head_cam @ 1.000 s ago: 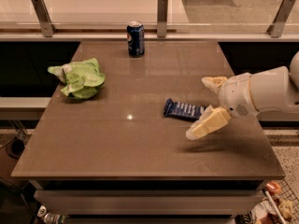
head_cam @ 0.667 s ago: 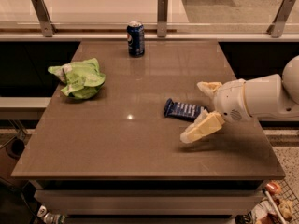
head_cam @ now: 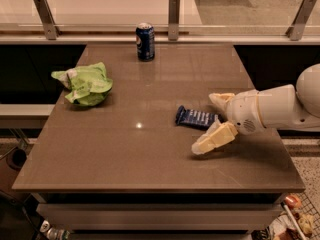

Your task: Move rxbar blueberry near pepsi can

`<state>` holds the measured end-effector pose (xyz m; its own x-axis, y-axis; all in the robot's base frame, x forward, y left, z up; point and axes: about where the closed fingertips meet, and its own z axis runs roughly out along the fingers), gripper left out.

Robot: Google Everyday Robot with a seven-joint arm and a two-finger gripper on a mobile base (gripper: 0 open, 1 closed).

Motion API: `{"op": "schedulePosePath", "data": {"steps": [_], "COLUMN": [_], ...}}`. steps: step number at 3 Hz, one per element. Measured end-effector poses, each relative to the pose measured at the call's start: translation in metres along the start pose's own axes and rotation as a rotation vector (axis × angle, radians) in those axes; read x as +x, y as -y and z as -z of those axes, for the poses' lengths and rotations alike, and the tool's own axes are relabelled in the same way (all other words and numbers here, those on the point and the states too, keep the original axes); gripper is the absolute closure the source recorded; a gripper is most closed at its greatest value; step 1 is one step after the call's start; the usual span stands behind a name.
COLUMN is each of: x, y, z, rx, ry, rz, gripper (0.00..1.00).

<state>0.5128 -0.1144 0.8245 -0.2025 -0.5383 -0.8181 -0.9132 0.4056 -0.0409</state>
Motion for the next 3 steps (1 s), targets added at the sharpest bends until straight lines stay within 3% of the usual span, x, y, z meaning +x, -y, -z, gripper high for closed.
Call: {"op": "schedulePosePath", "data": {"steps": [1,3], "x": [0.003,0.004], "y": [0.005,0.007], "z": [-0.005,-0.019], "rx": [-0.023,-0.032], "ry": [-0.005,0.003], "rz": [-0.016,-0.026], "gripper": [0.00,0.40]}}
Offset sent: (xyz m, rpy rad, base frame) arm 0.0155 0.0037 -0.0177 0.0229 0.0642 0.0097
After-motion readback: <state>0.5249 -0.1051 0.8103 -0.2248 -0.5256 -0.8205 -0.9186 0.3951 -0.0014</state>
